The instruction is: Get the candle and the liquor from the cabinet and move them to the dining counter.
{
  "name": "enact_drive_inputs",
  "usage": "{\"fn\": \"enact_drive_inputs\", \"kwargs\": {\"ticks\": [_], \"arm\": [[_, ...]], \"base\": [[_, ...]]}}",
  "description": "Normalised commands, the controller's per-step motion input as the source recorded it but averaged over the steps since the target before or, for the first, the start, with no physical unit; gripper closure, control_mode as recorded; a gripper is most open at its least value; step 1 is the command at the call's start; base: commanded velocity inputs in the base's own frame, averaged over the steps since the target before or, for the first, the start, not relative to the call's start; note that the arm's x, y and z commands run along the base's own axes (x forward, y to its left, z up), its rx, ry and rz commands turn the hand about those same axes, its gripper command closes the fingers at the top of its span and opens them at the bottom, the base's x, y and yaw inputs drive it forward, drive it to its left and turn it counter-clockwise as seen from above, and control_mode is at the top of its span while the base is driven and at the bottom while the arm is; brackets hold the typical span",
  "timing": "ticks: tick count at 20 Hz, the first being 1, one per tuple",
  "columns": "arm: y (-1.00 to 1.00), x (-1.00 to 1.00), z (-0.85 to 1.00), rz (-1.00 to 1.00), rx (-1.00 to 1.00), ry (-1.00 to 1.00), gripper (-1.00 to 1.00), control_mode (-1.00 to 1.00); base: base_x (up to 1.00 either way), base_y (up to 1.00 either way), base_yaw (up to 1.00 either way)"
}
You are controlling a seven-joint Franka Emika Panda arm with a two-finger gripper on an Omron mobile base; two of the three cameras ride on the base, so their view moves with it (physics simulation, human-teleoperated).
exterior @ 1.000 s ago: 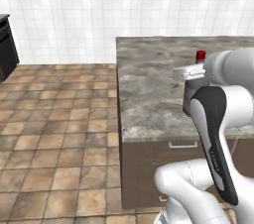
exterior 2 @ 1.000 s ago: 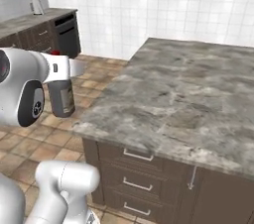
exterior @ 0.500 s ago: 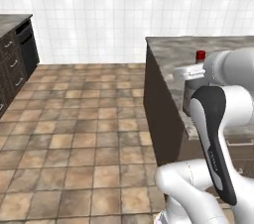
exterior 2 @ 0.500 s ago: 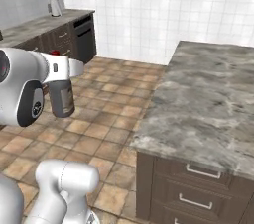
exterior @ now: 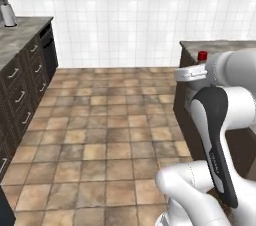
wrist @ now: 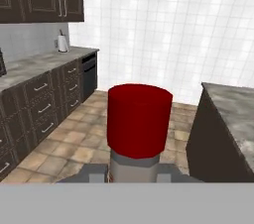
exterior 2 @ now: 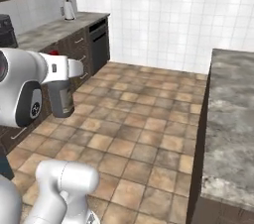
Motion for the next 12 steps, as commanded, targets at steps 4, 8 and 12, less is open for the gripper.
{"fn": "enact_drive_inputs", "kwargs": {"ticks": [4,8,12], "arm": [[0.0,0.0,0.0,0.0,0.0,0.0,1.0,1.0],[0.0,0.0,0.0,0.0,0.0,0.0,1.0,1.0],[0.0,0.0,0.0,0.0,0.0,0.0,1.0,1.0]], "base": [[1.0,0.73,-0.09],[1.0,0.42,-0.14],[1.0,0.04,-0.15]]}}
